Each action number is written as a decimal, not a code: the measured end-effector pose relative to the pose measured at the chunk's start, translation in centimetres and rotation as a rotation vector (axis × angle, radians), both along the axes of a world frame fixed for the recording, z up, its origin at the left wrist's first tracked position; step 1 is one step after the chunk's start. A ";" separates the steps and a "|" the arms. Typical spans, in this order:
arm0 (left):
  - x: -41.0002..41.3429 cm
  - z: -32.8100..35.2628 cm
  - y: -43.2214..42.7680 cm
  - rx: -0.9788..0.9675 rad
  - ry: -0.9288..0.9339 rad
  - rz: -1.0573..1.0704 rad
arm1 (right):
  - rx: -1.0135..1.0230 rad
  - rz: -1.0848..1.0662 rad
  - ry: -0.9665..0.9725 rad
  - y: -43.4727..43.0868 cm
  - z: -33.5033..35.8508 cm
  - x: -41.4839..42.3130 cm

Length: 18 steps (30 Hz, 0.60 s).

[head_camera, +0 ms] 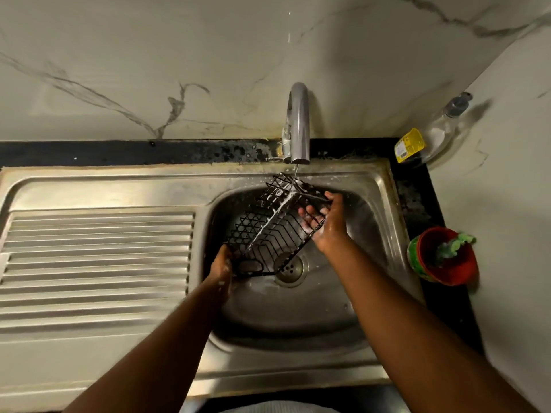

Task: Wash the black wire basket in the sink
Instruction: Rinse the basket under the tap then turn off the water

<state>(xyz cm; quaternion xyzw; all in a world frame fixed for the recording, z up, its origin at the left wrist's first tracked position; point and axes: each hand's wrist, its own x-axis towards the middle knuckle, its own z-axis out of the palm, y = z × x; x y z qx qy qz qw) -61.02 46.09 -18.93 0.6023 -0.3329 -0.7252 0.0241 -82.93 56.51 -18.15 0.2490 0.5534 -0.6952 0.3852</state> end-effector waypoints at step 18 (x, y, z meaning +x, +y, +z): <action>-10.8 4.0 -2.6 -0.381 0.303 -0.150 | 0.235 0.006 0.555 -1.0 2.5 -0.6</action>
